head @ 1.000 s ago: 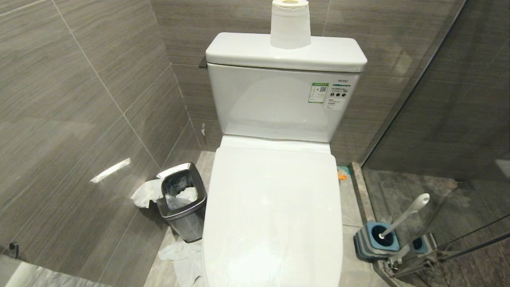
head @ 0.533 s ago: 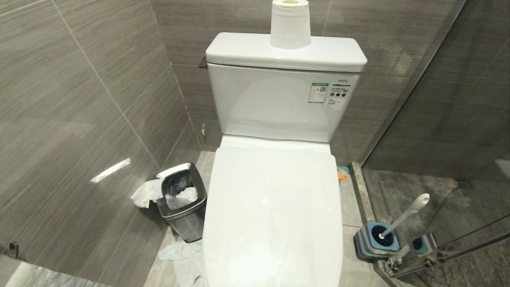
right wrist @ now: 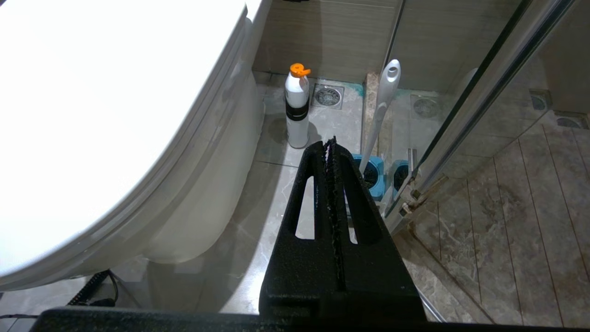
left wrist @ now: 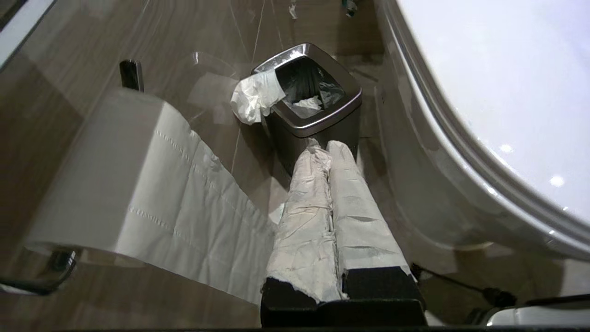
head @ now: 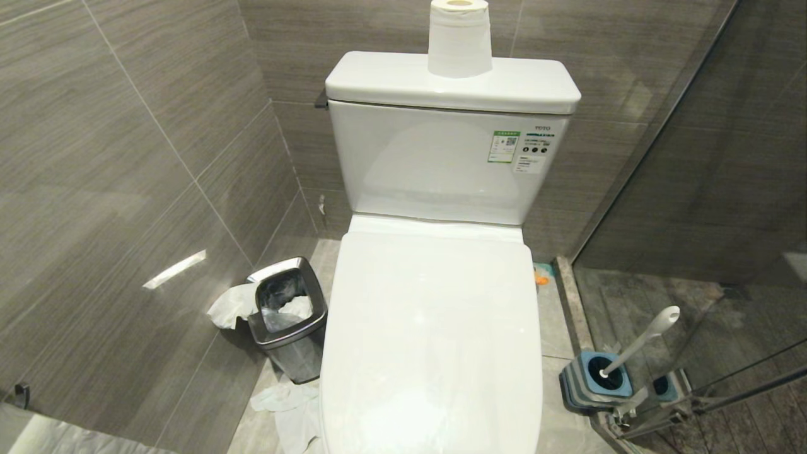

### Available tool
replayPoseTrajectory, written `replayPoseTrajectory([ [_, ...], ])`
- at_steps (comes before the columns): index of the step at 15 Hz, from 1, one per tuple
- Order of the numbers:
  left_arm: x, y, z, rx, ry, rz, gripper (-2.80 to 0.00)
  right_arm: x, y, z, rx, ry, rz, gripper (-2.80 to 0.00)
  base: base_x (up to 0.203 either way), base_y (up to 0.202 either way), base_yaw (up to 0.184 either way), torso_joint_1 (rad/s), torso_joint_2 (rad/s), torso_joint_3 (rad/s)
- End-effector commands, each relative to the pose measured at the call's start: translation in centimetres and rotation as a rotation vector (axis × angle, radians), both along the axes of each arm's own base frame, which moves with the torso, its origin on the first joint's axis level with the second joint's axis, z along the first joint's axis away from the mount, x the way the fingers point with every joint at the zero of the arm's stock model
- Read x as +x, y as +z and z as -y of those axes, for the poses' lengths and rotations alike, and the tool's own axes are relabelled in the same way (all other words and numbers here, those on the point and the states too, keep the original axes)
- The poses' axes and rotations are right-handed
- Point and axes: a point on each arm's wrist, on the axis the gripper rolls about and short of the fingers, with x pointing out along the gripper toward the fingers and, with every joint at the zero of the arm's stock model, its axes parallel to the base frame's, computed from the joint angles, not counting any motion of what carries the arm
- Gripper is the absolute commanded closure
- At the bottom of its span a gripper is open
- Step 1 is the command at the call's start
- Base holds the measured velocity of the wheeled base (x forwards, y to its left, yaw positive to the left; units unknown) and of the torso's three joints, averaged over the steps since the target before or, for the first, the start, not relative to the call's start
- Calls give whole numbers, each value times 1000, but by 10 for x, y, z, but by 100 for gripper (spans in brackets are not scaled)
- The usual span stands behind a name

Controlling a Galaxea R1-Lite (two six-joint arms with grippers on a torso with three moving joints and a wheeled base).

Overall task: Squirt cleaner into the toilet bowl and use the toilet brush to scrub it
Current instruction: Use the left hand to lift the toilet lid slightly

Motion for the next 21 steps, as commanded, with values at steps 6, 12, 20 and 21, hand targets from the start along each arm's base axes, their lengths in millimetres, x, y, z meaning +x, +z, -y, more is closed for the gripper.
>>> replayPoseTrajectory([
  [6,0,0,0,-69,22,-2,0,0,0,0,0,0,-1,0,0,0,0,0,0,0],
  [12,0,1,-1,-143,41,-3,0,0,0,0,-5,3,-2,0,0,0,0,0,0,0],
  [20,0,1,-1,-93,28,-2,0,0,0,-1,-152,41,2,0,0,0,0,0,0,0],
  [21,0,1,-1,-93,26,-2,0,0,0,-1,-136,42,0,0,0,0,0,0,0,0],
])
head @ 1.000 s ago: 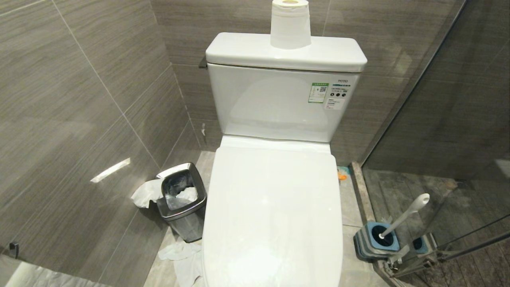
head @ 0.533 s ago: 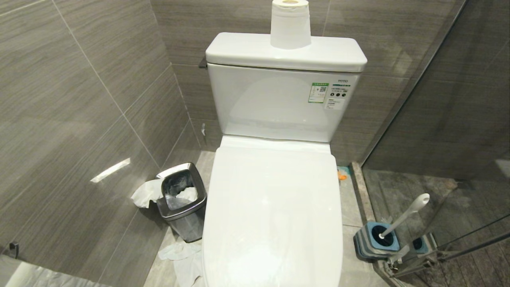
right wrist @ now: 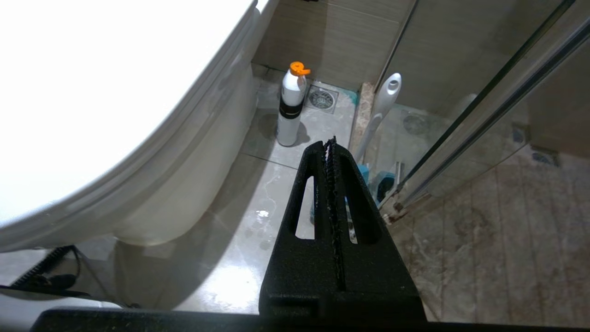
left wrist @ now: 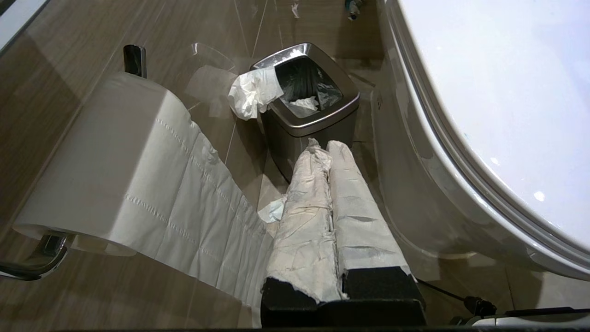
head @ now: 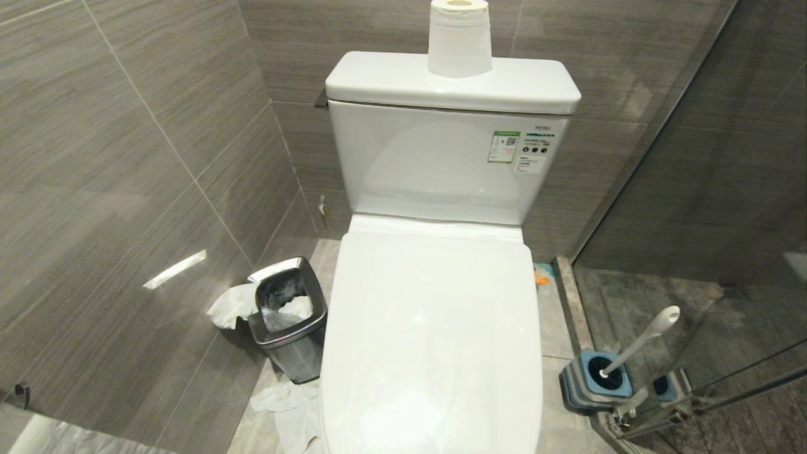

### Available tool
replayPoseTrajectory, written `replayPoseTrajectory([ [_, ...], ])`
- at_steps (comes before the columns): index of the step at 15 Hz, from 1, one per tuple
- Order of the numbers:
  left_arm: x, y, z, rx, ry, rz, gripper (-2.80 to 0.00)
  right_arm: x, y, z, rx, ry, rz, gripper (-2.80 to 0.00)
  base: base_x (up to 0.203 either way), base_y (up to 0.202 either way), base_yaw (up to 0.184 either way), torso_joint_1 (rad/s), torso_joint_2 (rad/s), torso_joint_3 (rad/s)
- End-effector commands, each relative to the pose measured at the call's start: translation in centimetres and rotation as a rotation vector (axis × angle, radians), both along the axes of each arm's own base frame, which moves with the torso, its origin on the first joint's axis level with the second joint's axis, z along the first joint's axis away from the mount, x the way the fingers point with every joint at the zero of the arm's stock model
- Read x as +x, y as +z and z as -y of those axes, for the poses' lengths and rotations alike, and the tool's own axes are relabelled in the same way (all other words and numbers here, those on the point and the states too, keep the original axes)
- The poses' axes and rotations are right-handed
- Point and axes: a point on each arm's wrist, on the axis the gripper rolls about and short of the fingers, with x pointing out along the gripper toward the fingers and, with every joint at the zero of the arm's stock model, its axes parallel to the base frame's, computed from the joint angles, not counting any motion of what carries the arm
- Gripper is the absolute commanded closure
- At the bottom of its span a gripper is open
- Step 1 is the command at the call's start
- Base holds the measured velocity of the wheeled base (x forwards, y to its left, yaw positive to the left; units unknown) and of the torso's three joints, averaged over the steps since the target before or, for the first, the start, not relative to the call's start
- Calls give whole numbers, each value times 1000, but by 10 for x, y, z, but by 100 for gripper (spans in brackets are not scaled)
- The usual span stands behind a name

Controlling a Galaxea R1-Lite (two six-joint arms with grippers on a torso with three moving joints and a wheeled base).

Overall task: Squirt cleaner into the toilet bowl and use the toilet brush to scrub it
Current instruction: Use the left hand to lift the toilet lid slightly

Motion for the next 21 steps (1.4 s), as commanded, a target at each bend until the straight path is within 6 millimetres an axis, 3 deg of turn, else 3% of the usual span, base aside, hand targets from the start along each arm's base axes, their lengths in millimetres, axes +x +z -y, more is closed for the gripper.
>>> replayPoseTrajectory([
  [1,0,1,0,4,0,1,0,0,0,0,29,-1,-4,0,0,0,0,0,0,0],
  [11,-17,67,1,85,-60,89,0,0,0,0,78,-6,-7,0,0,0,0,0,0,0],
  [14,-5,114,1,91,-65,68,0,0,0,0,78,-6,-7,0,0,0,0,0,0,0],
  [19,41,209,2,144,-63,77,0,0,0,0,78,-6,-7,0,0,0,0,0,0,0],
  [21,57,230,2,175,-61,95,0,0,0,0,79,-6,-7,0,0,0,0,0,0,0],
])
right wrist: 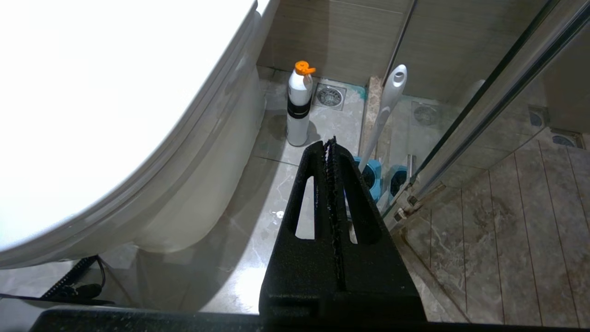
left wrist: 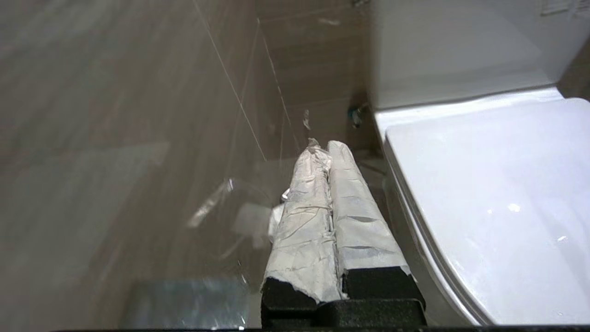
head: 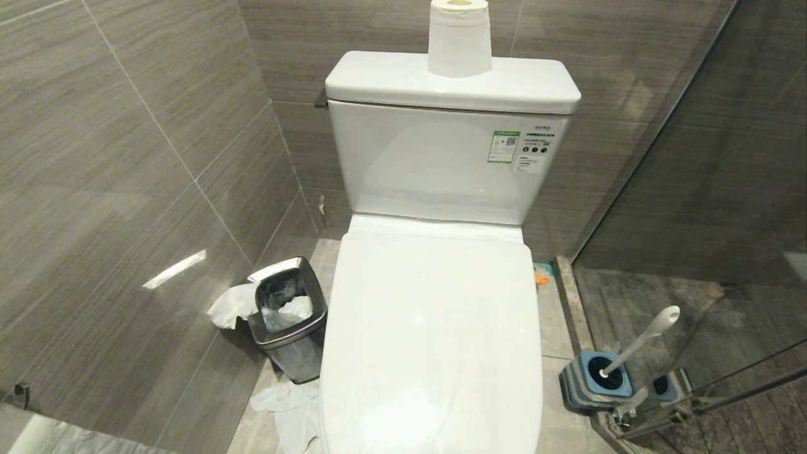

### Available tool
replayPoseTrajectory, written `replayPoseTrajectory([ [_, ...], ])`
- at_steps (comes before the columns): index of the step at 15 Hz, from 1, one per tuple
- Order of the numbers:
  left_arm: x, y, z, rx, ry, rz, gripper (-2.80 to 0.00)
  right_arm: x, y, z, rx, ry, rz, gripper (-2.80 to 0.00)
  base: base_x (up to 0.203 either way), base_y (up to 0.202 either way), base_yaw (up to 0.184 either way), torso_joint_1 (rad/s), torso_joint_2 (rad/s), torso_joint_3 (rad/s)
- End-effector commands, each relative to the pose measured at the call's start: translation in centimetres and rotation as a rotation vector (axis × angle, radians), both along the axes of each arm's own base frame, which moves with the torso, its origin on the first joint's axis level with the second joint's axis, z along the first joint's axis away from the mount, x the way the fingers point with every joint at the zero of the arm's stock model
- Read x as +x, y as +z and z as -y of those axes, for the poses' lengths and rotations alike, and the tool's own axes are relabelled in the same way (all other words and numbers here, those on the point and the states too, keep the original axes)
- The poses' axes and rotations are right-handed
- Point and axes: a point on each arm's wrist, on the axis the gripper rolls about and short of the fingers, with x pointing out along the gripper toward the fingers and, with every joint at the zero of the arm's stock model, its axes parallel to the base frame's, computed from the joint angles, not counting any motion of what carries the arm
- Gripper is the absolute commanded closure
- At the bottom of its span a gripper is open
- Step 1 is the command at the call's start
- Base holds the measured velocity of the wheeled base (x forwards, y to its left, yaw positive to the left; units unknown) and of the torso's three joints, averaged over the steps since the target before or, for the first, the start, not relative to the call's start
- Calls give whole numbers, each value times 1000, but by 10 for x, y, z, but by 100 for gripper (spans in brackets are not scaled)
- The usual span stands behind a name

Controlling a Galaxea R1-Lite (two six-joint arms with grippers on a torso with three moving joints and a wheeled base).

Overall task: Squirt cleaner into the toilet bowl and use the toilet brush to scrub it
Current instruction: Use the left hand to lift the toilet lid slightly

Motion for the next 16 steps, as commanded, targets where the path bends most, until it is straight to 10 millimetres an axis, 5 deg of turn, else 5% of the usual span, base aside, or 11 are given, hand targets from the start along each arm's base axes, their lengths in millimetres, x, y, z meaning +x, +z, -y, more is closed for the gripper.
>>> replayPoseTrajectory([
  [1,38,23,0,32,4,-57,0,0,0,0,-1,1,-1,0,0,0,0,0,0,0],
  [5,74,34,1,60,-4,-119,0,0,0,0,-1,1,0,0,0,0,0,0,0,0],
  [10,167,46,11,57,-119,-229,0,0,0,0,-1,1,-2,0,0,0,0,0,0,0],
  [16,248,24,31,73,-233,-316,0,0,0,0,-1,1,-1,0,0,0,0,0,0,0],
])
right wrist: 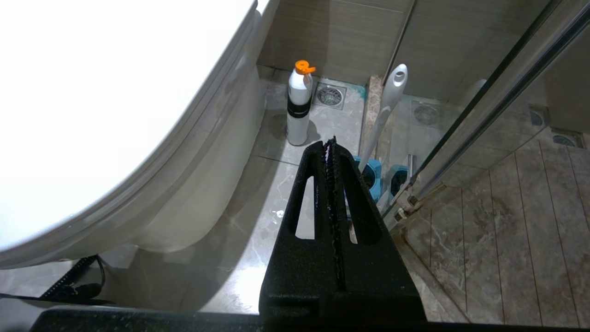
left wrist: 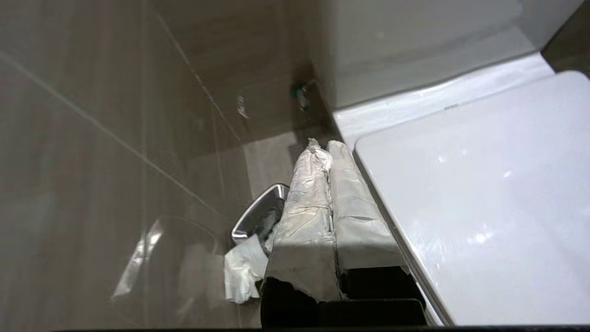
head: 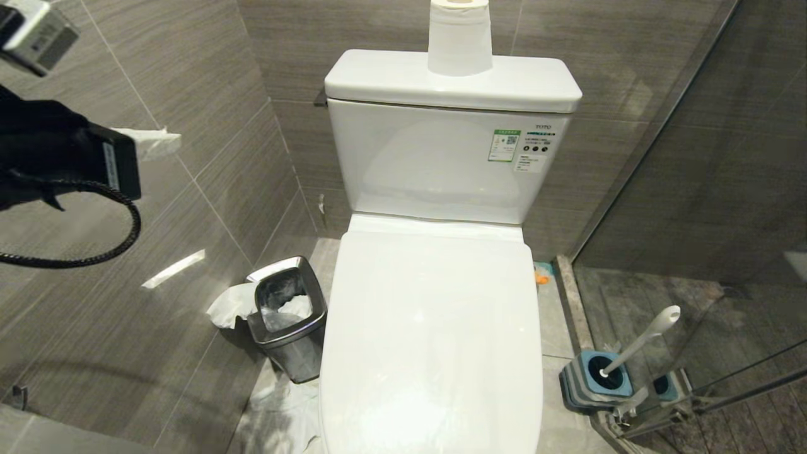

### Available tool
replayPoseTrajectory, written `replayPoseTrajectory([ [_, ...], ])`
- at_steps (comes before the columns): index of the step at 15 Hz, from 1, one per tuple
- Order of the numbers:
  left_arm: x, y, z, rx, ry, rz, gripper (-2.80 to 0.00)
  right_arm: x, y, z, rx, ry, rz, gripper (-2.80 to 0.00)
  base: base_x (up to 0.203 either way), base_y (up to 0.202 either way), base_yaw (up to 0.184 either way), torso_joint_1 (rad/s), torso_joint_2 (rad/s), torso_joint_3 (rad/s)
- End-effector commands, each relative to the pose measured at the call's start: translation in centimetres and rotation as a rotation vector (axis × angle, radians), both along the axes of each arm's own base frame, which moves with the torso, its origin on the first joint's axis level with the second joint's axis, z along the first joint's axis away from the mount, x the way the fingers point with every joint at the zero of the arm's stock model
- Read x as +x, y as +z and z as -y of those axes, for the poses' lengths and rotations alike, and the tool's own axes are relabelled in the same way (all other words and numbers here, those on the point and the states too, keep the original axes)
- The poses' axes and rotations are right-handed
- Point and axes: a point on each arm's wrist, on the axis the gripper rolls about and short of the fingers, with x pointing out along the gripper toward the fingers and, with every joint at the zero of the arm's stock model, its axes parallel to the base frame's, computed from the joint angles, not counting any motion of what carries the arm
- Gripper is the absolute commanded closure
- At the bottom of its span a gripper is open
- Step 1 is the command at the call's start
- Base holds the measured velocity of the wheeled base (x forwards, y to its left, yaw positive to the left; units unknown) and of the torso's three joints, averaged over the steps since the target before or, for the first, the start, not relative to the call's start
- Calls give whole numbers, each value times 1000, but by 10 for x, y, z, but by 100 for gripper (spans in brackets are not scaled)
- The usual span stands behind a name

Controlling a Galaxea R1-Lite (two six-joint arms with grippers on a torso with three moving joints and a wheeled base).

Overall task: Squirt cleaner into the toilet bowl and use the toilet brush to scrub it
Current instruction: Use the left hand to lift the toilet lid slightly

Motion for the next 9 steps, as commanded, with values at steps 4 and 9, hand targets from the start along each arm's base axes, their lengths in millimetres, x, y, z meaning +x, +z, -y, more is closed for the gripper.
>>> replayPoseTrajectory([
  [4,49,-35,6,17,-62,-287,0,0,0,0,0,1,-1,0,0,0,0,0,0,0],
  [9,72,-50,11,-68,-123,-482,0,0,0,0,-1,1,0,0,0,0,0,0,0,0],
])
